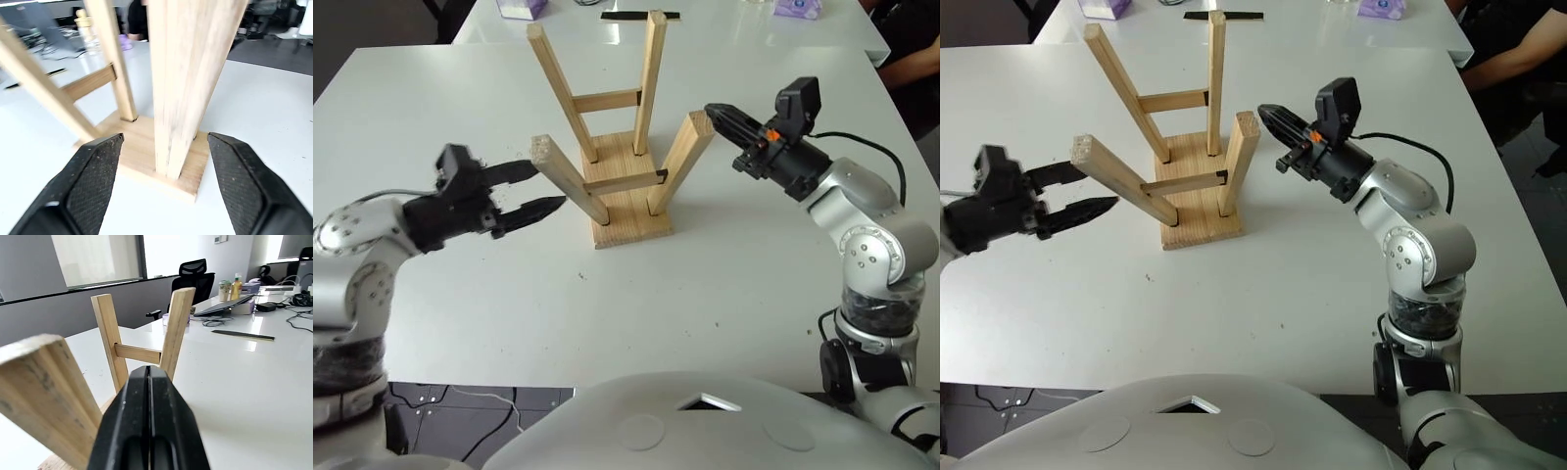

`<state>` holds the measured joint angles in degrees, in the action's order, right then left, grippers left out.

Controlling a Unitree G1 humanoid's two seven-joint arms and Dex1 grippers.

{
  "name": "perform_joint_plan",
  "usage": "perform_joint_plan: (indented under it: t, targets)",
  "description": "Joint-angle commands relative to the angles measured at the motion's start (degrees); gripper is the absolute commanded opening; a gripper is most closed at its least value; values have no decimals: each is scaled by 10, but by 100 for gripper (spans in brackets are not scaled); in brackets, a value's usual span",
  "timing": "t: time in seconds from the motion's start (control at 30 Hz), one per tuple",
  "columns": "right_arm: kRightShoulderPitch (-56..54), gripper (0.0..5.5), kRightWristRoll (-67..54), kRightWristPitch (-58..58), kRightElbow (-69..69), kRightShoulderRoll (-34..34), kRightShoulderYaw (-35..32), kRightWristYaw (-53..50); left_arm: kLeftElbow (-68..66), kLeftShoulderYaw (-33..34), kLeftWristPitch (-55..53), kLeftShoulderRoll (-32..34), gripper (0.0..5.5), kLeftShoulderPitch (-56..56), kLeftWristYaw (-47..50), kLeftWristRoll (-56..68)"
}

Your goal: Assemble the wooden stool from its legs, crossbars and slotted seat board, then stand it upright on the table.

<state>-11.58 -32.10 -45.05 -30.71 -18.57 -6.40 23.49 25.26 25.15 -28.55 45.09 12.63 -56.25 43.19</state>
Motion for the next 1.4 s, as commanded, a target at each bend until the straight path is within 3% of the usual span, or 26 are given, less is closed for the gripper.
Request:
perform_joint_plan:
  t: [0.03,0.13,0.27,0.47,0.63,0.77,0.97,1.07,1.13,1.2,1.27,1.33,1.4]
  targets:
    - [40,0,45,9,-30,9,12,-60,7,11,-14,-62,299,27,102,-14]
    - [55,0,118,42,-31,1,60,-96,5,-13,-1,-169,244,15,291,-100]
    - [55,0,184,46,-42,41,122,-166,123,-129,21,-353,183,-19,502,-177]
    - [24,0,318,42,-95,61,259,-236,236,-262,-23,-440,69,-7,621,-259]
    - [6,0,365,30,-95,103,332,-250,228,-332,-51,-430,1,-43,637,-320]
    - [33,0,396,22,-95,101,299,-265,182,-277,-41,-415,1,-54,637,-346]
    - [94,0,467,2,-141,84,162,-318,231,-163,-56,-399,1,-3,660,-373]
    - [112,0,483,-22,-174,96,164,-316,260,-143,-73,-403,1,24,665,-384]
    - [107,0,474,-39,-182,112,210,-300,267,-184,-88,-413,1,16,638,-350]
    - [66,0,440,-21,-159,129,338,-235,271,-329,-92,-394,1,-6,567,-324]
    - [27,0,414,-6,-149,131,450,-166,268,-429,-93,-397,1,-26,543,-321]
    - [19,0,395,0,-142,116,458,-124,265,-460,-89,-401,1,-31,544,-332]
    - [22,0,384,4,-143,104,444,-106,262,-446,-86,-405,1,-21,549,-336]
